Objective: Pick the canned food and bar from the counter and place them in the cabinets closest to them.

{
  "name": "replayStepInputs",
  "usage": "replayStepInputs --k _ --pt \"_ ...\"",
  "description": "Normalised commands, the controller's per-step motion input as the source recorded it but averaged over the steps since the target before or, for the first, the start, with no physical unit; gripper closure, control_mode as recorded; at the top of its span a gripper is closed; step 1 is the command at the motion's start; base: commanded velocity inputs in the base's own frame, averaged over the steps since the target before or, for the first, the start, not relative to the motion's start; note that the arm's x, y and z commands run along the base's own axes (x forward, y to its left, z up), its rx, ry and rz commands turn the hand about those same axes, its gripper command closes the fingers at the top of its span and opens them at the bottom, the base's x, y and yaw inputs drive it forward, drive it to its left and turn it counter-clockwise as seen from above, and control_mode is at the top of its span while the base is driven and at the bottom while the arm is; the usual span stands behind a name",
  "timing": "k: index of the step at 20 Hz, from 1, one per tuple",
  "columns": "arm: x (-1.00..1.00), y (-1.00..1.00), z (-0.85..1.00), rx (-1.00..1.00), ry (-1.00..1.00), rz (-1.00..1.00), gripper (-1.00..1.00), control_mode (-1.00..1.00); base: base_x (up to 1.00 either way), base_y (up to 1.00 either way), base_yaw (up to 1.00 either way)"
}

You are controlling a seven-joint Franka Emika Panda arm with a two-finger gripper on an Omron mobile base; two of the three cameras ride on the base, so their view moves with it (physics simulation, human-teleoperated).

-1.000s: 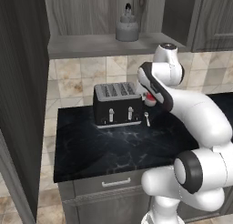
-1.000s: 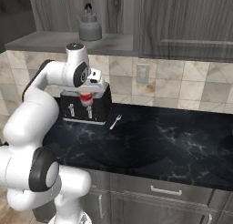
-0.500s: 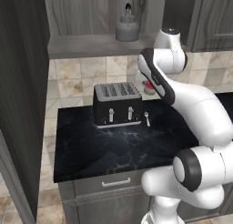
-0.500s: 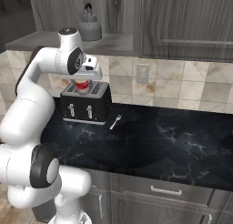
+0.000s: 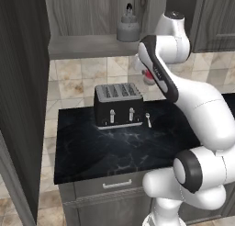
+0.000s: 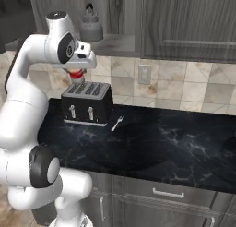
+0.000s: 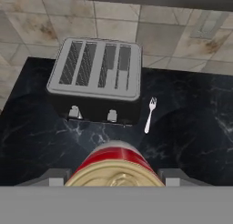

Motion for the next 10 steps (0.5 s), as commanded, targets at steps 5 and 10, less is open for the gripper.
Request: replayStepInputs --k 5,10 --pt "-0.12 0.25 0.49 0.00 -0.05 0.00 1.00 -1.00 0.00 0.00 0.00" --pt "-0.04 0.37 0.41 0.00 -0.06 0.00 1.00 -1.00 0.00 0.00 0.00"
